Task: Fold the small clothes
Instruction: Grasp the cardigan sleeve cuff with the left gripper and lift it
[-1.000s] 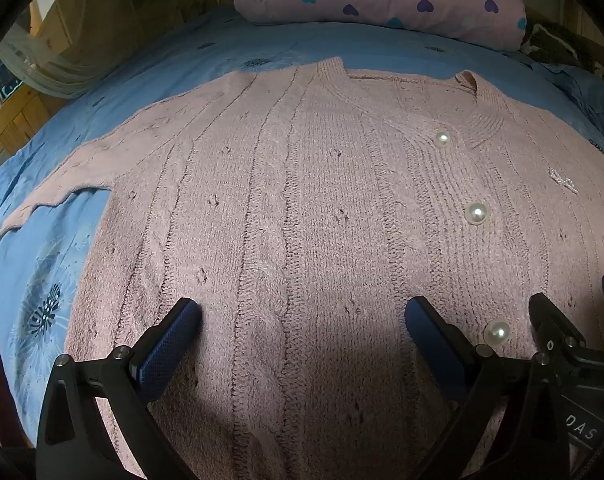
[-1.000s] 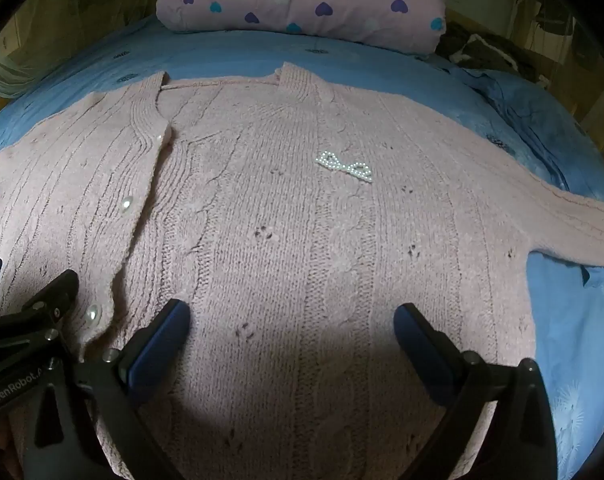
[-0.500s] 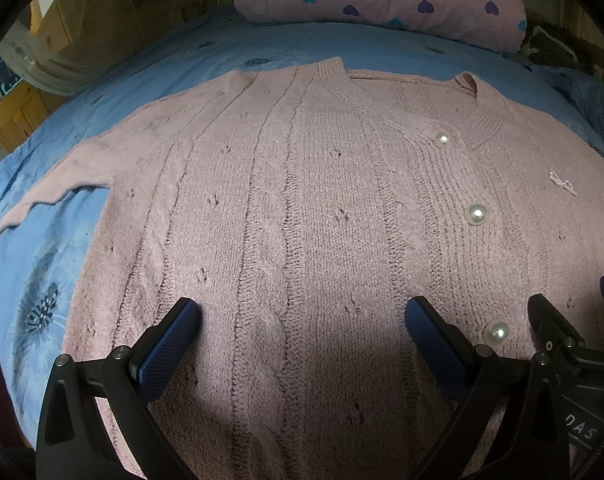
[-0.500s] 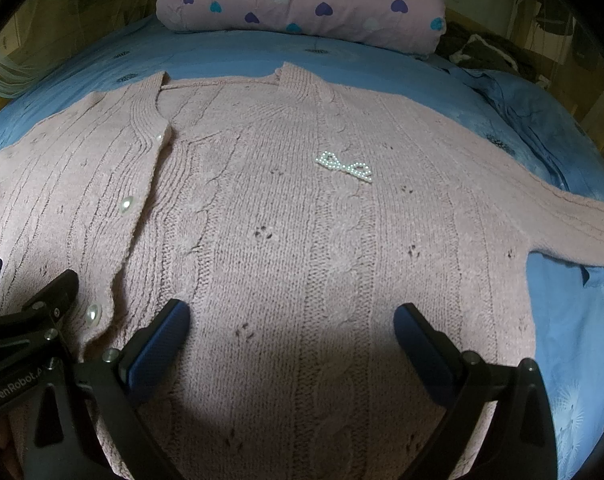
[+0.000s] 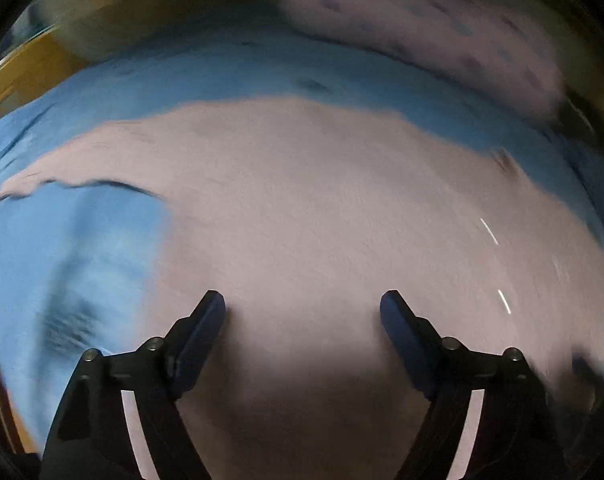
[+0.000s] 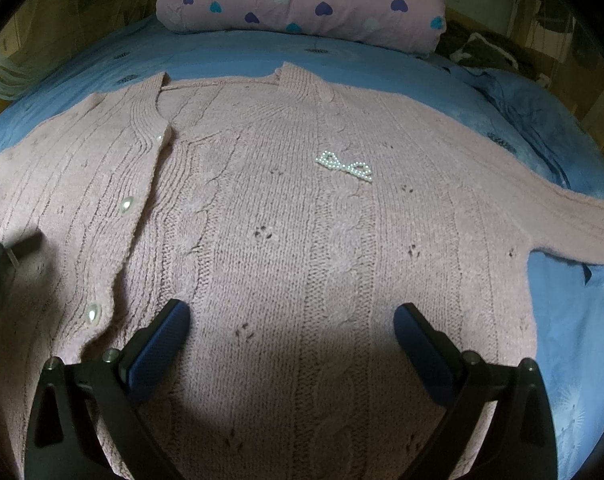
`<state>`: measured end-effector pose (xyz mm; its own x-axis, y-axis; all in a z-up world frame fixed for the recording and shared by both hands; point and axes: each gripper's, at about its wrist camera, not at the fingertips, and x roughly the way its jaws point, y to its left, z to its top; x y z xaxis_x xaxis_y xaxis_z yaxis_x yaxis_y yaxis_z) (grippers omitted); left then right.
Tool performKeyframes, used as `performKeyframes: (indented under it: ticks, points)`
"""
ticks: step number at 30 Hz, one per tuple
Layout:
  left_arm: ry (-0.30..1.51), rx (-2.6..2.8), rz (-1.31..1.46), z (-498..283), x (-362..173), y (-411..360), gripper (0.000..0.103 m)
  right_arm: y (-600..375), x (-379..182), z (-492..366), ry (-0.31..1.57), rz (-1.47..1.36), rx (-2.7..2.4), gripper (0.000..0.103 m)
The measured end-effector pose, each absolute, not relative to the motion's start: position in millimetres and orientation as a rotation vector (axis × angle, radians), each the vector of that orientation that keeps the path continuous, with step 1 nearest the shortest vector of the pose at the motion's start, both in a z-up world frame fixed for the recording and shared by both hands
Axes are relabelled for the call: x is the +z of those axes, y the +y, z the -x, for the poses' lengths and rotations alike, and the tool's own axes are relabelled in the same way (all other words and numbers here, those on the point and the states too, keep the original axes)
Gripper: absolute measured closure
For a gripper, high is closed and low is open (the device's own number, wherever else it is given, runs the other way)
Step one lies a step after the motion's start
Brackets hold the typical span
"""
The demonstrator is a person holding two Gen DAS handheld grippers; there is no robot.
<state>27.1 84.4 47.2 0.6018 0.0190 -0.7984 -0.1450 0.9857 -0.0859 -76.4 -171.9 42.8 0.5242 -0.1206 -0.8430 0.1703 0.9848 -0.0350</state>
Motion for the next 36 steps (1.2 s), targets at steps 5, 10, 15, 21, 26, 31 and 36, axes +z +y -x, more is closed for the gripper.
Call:
performKeyframes:
  ticks: [5, 10, 15, 21, 26, 31, 36]
  points:
    - [0.785, 0.327, 0.478, -54, 103, 220, 0.040, -172, 42, 76, 1.002, -0.068, -0.166, 0.000]
    - [0.611, 0.607, 0.570, -66, 111, 354, 0.041, -176, 41, 75, 1.002, -0.103, -0.147, 0.000]
    - [0.623, 0.700, 0.679, -64, 72, 441, 0.041, -175, 41, 75, 1.000, -0.105, -0.147, 0.000]
    - [0.619, 0.759, 0.772, -57, 40, 487, 0.046, -175, 41, 76, 0.998, -0.106, -0.146, 0.000]
    - [0.641, 0.740, 0.781, -71, 31, 500, 0.103, -175, 41, 76, 0.999, -0.102, -0.147, 0.000]
    - [0.607, 0.696, 0.612, -84, 41, 469, 0.103, -176, 41, 76, 0.999, -0.105, -0.145, 0.000]
    - [0.607, 0.482, 0.437, -105, 78, 379, 0.103, -175, 41, 74, 1.001, -0.093, -0.152, 0.000]
